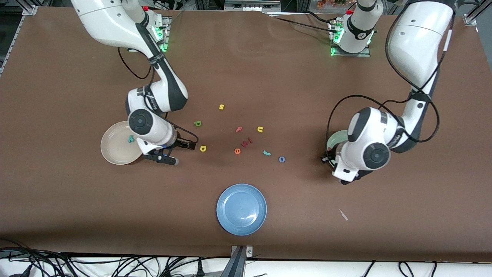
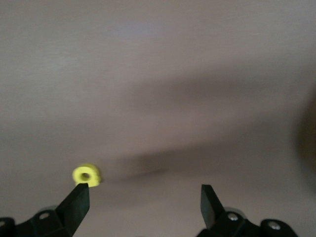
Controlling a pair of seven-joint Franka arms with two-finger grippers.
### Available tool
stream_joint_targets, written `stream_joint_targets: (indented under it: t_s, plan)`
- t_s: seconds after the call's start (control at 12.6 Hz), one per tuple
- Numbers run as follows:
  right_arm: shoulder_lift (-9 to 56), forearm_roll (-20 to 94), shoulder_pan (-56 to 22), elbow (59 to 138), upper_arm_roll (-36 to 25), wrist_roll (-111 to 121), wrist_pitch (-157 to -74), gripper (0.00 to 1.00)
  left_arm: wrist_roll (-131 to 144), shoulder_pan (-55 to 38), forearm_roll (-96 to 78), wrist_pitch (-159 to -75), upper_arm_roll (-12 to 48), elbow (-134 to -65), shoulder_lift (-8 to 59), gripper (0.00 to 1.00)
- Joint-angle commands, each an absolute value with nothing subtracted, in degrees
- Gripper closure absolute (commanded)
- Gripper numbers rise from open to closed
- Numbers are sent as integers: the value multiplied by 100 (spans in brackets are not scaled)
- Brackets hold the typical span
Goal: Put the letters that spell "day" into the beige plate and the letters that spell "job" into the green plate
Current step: 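Place the p on the green plate while the right gripper grasps the a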
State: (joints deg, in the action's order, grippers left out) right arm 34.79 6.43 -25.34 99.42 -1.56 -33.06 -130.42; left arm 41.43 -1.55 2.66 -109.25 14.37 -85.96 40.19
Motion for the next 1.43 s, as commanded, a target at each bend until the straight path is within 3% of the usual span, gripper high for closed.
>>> stream_joint_targets:
  t_s: [0.0, 0.4, 0.64, 0.72, 0.88, 1.35]
  plan:
    - [3840, 668, -2663, 9554, -167, -3437, -13051, 0, 4017, -9, 387, -10863, 1494, -8666, 3981, 95]
    - [4174, 659, -2988, 9475, -158, -3541, -13455, 0, 4025, 150, 387, -10977, 1485, -8930, 4095, 95]
    - [4262, 642, -2997, 9466, -158, -3542, -13649, 3, 4017, 193, 387, -11205, 1485, -8930, 4350, 90]
    - [4289, 642, -2997, 9466, -158, -3542, -13693, 6, 4017, 193, 387, -11241, 1485, -8930, 4359, 81]
    - [4307, 642, -2997, 9466, -158, -3542, -13702, 20, 4025, 211, 387, -11224, 1494, -8921, 4333, 0]
    - [4307, 685, -2997, 9466, -150, -3753, -13702, 54, 4043, 220, 378, -11171, 1582, -8728, 4123, 0]
